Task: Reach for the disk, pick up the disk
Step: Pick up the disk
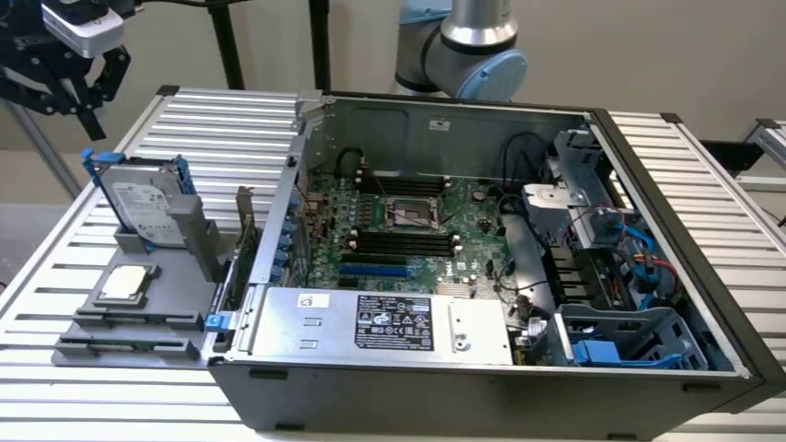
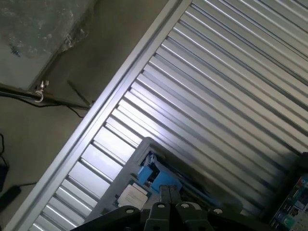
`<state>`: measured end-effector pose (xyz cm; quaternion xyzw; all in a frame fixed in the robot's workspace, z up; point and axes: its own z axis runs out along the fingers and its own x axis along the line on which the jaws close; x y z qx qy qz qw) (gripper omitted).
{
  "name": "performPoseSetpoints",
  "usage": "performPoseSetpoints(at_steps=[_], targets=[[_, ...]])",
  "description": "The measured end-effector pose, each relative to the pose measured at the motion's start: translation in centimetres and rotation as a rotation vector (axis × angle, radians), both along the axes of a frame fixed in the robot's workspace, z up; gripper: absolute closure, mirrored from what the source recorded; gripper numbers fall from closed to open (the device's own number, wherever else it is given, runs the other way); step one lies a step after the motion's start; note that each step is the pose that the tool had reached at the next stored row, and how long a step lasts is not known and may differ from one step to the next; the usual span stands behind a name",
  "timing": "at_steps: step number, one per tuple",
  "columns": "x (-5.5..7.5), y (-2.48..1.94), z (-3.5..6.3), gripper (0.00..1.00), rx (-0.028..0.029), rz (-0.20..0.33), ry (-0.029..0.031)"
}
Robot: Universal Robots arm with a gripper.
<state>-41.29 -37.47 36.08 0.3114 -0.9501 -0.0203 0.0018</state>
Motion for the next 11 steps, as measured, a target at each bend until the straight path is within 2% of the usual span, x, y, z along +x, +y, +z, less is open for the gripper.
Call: performPoseSetpoints(at_steps=[8, 11], targets=[[0.00, 0.00, -0.01, 0.89, 0.0000, 0.145, -0.0215], [0.00, 0.00, -0.03, 0.89, 0.0004, 0.201, -0.0264]])
